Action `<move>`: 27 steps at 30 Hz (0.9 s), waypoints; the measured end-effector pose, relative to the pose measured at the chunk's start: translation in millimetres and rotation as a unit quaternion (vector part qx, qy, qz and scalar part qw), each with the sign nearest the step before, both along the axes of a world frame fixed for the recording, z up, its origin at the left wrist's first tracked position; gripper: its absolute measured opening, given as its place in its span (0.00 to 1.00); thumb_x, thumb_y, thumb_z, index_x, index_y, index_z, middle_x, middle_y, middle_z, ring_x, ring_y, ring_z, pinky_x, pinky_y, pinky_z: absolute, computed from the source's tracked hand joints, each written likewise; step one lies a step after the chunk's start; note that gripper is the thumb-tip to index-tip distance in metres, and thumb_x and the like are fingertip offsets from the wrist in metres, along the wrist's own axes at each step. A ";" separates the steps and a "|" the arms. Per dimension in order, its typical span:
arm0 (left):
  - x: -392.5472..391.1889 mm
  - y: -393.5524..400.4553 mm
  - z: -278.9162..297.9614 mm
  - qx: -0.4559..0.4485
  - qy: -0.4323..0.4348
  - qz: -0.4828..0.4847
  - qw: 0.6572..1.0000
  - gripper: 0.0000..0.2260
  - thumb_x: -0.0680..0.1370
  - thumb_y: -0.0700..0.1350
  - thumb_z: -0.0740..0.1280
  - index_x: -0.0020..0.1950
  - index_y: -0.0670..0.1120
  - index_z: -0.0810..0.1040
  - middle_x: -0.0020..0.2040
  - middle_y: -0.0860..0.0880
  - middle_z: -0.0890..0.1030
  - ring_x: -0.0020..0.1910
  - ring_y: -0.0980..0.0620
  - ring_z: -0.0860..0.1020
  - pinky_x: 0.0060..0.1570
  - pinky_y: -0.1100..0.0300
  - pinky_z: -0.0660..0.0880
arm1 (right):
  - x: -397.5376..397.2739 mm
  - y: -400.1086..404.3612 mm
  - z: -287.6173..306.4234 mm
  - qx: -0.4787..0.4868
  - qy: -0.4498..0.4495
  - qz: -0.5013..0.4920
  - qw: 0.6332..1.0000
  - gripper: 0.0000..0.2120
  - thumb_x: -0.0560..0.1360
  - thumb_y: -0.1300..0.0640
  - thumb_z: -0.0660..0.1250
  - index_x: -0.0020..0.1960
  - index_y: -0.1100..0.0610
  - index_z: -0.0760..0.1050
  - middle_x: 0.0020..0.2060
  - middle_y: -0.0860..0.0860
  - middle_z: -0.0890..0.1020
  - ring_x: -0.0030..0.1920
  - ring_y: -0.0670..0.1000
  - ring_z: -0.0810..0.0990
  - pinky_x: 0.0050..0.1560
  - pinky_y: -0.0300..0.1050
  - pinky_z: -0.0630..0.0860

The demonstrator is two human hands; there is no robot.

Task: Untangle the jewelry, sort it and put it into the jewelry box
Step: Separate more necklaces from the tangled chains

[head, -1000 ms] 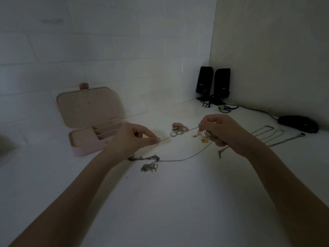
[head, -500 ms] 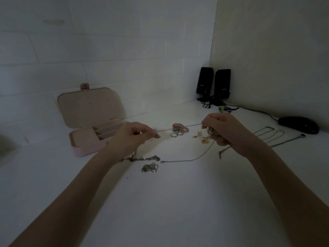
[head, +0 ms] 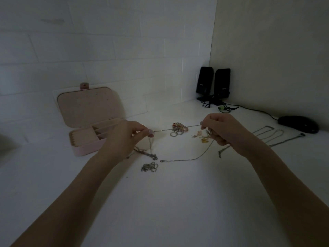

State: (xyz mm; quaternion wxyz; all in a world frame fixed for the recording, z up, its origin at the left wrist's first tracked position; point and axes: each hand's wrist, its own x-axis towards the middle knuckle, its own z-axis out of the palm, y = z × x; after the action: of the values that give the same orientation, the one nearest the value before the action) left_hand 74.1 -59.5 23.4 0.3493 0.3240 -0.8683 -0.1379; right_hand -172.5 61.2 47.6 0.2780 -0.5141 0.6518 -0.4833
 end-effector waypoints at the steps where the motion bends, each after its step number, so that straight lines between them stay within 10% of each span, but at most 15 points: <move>1: 3.1 -2.1 -1.5 -0.019 -0.016 0.027 0.999 0.10 0.75 0.63 0.60 0.37 0.68 0.78 0.33 0.69 0.76 0.39 0.64 0.76 0.47 0.62 0.73 | 0.2 -0.1 -0.1 0.002 0.002 0.002 1.000 0.12 0.76 0.57 0.66 0.34 0.55 0.75 0.22 0.50 0.63 0.23 0.47 0.57 0.25 0.35 0.54; 3: 6.5 -0.7 0.3 -0.054 -0.034 0.051 0.997 0.14 0.73 0.68 0.56 0.38 0.67 0.79 0.36 0.69 0.76 0.45 0.55 0.76 0.51 0.47 0.72 | 1.4 -0.9 -0.5 0.006 0.008 0.007 1.000 0.12 0.76 0.56 0.66 0.34 0.55 0.75 0.22 0.50 0.63 0.23 0.47 0.57 0.25 0.35 0.54; 9: -5.3 13.7 9.8 0.089 0.140 -0.019 0.986 0.15 0.80 0.47 0.62 0.36 0.42 0.77 0.28 0.57 0.77 0.29 0.63 0.73 0.35 0.69 0.68 | 4.5 0.1 -0.1 0.041 0.046 0.023 0.998 0.12 0.77 0.56 0.65 0.34 0.56 0.75 0.21 0.48 0.65 0.21 0.45 0.58 0.23 0.34 0.55; 16: -14.1 28.7 25.4 0.467 0.340 -0.112 0.809 0.17 0.81 0.40 0.55 0.32 0.43 0.65 0.44 0.42 0.85 0.47 0.50 0.83 0.51 0.61 0.79 | 11.2 1.6 1.3 0.060 0.015 0.086 0.994 0.22 0.77 0.58 0.62 0.24 0.51 0.69 0.23 0.48 0.63 0.22 0.46 0.57 0.24 0.35 0.55; 27: -14.4 21.6 19.1 0.517 0.436 -0.115 0.727 0.07 0.79 0.37 0.61 0.44 0.38 0.77 0.53 0.45 0.83 0.52 0.47 0.82 0.48 0.55 0.81 | 11.9 4.9 3.4 0.055 0.001 0.130 0.990 0.19 0.77 0.60 0.59 0.28 0.51 0.64 0.25 0.48 0.61 0.24 0.46 0.55 0.24 0.36 0.54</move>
State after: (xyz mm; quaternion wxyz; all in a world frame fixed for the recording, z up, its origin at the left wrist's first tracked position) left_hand 59.6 -37.9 42.5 0.4491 0.2563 -0.4454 -0.7309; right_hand -160.6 66.1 51.1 0.3651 -0.5789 0.6054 -0.4063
